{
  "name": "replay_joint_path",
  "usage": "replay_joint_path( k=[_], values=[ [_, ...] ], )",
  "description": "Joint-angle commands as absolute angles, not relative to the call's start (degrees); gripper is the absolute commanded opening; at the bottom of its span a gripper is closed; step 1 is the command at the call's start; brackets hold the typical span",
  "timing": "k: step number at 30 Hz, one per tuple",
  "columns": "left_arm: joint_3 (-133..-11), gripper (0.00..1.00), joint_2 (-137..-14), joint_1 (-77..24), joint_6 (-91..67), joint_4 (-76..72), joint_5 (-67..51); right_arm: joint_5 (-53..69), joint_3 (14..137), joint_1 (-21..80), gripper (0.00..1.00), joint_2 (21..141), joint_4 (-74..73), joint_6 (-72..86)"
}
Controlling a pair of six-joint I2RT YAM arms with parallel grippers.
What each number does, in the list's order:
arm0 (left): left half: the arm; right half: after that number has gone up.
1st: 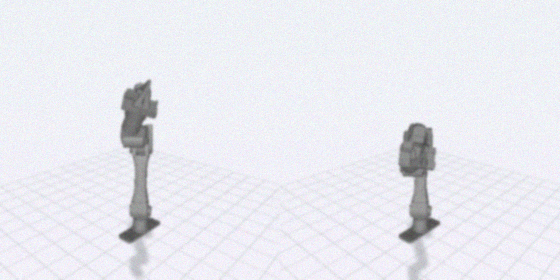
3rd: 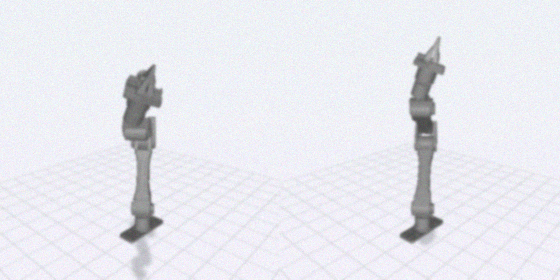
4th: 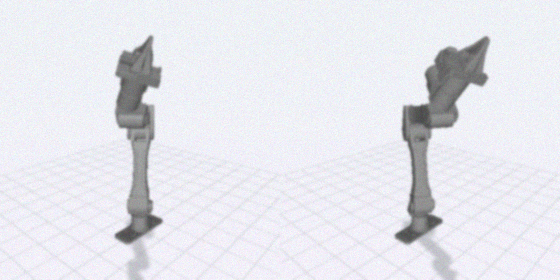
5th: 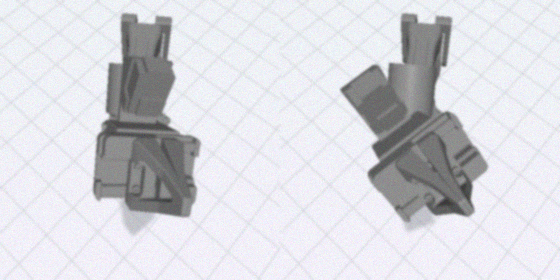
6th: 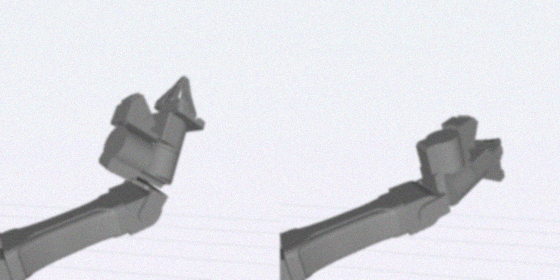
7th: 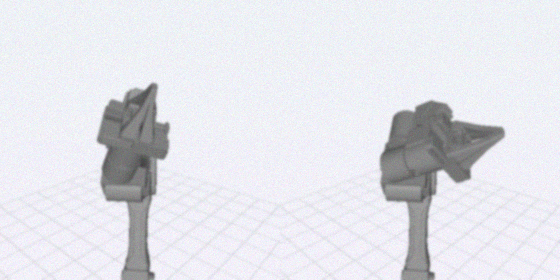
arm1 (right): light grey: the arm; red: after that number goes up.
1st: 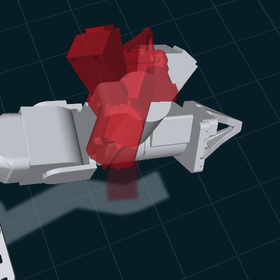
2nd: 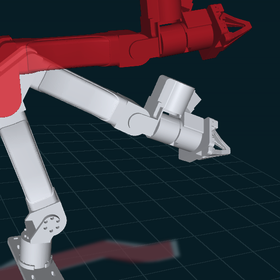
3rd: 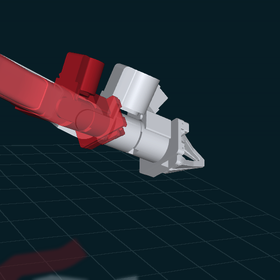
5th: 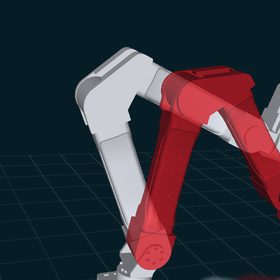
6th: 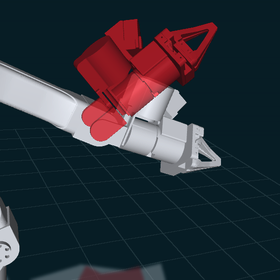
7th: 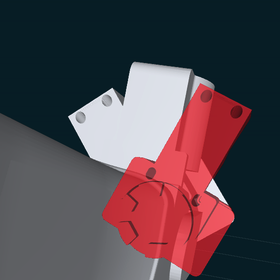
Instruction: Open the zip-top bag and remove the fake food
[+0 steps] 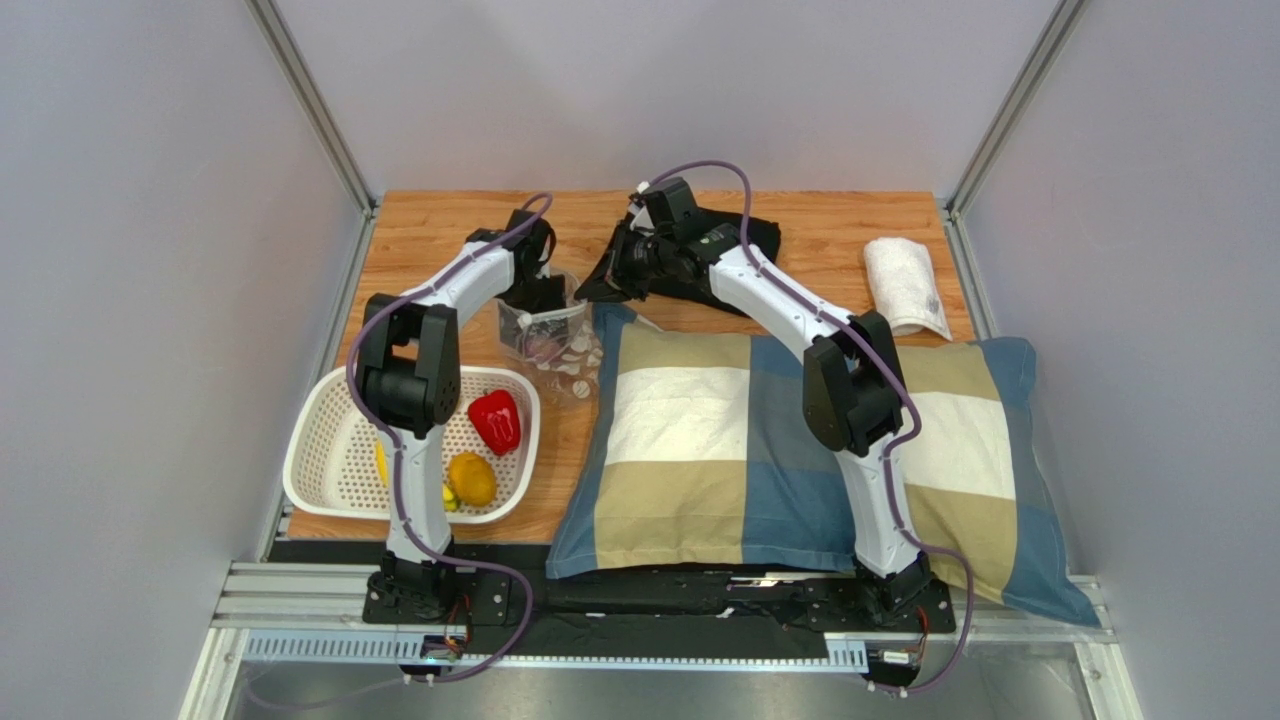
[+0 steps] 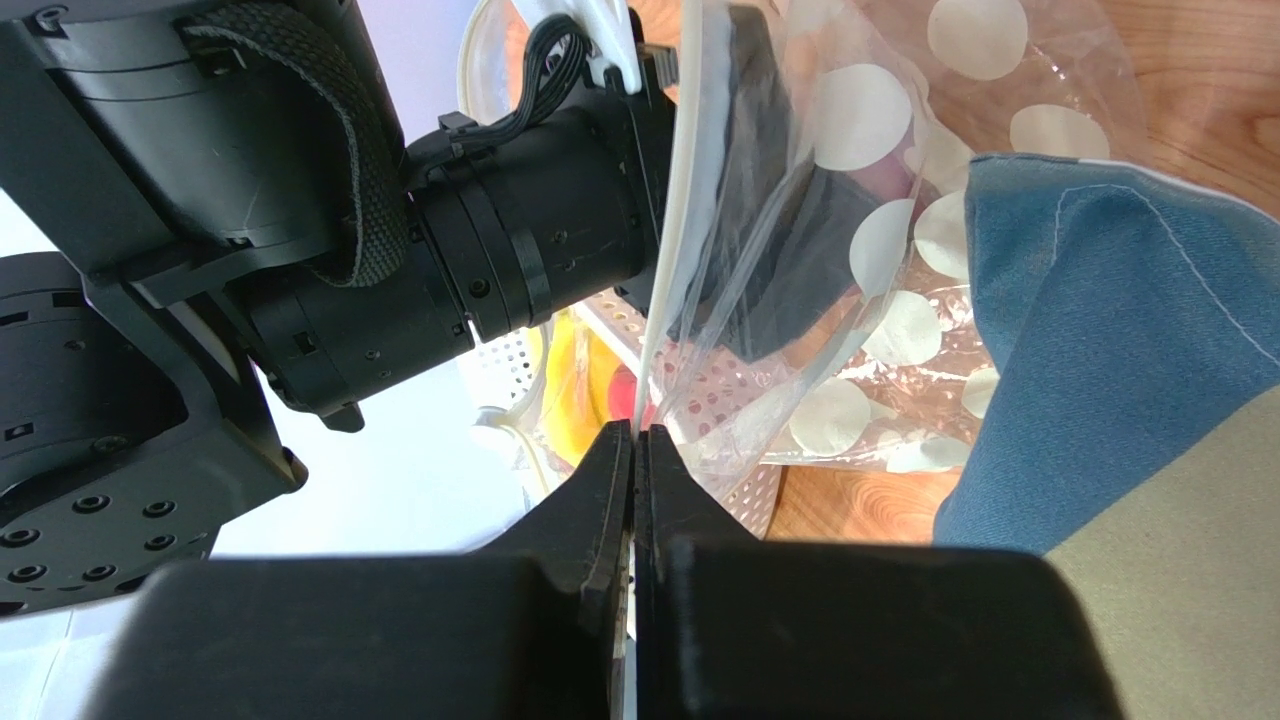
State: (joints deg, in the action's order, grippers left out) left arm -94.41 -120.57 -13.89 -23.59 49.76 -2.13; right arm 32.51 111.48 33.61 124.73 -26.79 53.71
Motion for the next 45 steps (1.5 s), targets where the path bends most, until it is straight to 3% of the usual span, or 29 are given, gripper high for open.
replay_joint_path(
  k=[1, 5, 6, 12, 16, 22, 27, 33, 36, 42, 45],
  values=[
    [-95.89, 0.39, -119.45, -13.71, -23.03, 47.64, -0.09, 33.58, 112.32, 34.01, 0.0, 124.37, -25.57, 53.09],
    [-96.06, 0.14, -116.64, -13.71, -22.06, 48.86, 1.41, 32.17, 113.38, 33.93, 0.0, 124.63, -27.59, 50.54],
    [-96.15, 0.0, -114.98, -13.71, -21.89, 50.09, 1.58, 31.82, 113.81, 34.01, 0.0, 124.8, -28.21, 49.75],
    [-99.13, 0.0, -109.25, -13.71, -23.37, 56.06, -1.21, 25.49, 122.41, 35.33, 0.0, 126.3, -38.47, 39.48],
    [-102.82, 0.0, -109.6, -13.71, -32.31, 61.86, 1.13, 20.67, 129.45, 38.14, 0.0, 127.44, -41.74, 34.81],
    [-114.33, 0.0, -115.22, -13.71, -41.04, 72.24, 5.45, 14.6, 129.2, 42.01, 0.0, 125.6, -42.36, 29.45],
    [-116.72, 0.0, -114.79, -13.71, -44.46, 73.48, 4.22, 7.23, 130.07, 44.82, 0.0, 123.75, -44.28, 25.06],
    [-113.73, 0.0, -108.72, -12.49, -48.34, 67.07, -6.54, 0.18, 131.4, 46.32, 0.0, 123.14, -46.58, 21.71],
    [-111.54, 0.0, -106.88, -12.83, -40.47, 60.31, -14.04, -4.39, 130.17, 46.23, 0.0, 121.65, -44.92, 21.18],
    [-100.38, 0.0, -100.37, -15.29, -28.58, 54.32, -8.45, -3.6, 132.97, 44.39, 0.0, 120.76, -44.21, 23.64],
    [-99.32, 0.0, -100.19, -16.87, -30.74, 56.69, -2.48, -1.76, 131.67, 44.56, 0.0, 119.71, -40.8, 25.39]
  ],
)
